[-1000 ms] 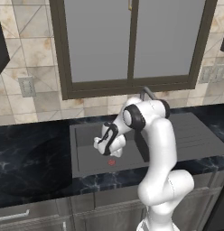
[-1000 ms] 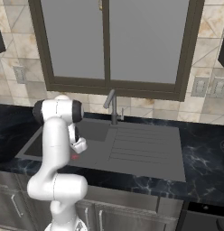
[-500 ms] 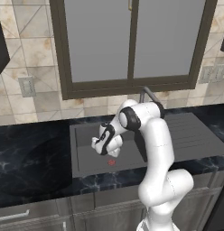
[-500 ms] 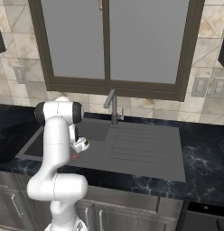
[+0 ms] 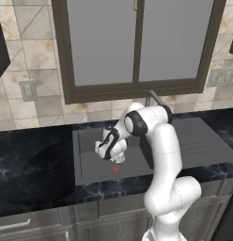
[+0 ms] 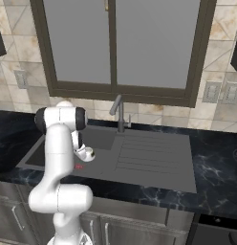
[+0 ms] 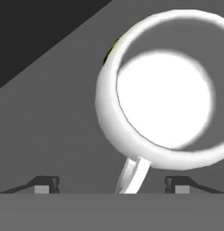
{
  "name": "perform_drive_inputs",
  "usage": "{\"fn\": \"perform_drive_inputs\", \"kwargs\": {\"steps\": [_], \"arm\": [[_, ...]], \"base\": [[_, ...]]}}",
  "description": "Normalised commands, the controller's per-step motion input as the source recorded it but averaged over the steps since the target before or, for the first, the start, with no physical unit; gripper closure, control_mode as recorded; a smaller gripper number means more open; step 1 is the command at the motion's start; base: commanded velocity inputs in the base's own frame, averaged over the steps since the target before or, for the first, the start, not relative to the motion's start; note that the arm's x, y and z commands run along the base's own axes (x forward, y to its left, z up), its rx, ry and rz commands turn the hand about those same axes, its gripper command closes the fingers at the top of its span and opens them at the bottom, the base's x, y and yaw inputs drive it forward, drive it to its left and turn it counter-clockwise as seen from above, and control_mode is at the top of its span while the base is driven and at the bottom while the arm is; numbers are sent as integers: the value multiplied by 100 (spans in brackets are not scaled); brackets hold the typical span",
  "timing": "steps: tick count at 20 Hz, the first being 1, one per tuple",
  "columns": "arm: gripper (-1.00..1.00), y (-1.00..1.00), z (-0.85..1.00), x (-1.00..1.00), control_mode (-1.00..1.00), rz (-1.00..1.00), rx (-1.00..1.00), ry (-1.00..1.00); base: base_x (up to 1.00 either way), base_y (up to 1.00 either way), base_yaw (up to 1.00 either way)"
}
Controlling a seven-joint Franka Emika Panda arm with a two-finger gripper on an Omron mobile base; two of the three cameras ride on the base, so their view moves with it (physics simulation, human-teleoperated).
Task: Pick the mug and place it in the sink. Pick the bowl and place it in the open cabinet and then close the cabinet.
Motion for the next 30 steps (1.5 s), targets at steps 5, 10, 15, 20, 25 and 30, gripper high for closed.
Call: {"fn": "perform_drive_inputs", "kwargs": {"steps": [5,10,15,20,25,30], "arm": [[-100,-21,15,-7,-100,0,0,0],[-100,-10,51,-5,-100,0,0,0],[-100,-2,73,-29,-100,1,-1,9],[-100,-10,69,-13,-100,3,-2,12],[-100,-24,72,-15,-100,0,-8,7],[-100,0,82,-4,-100,5,-9,1]], "base": [[0,0,0],[0,0,0],[0,0,0],[0,0,0],[0,0,0],[0,0,0]]}}
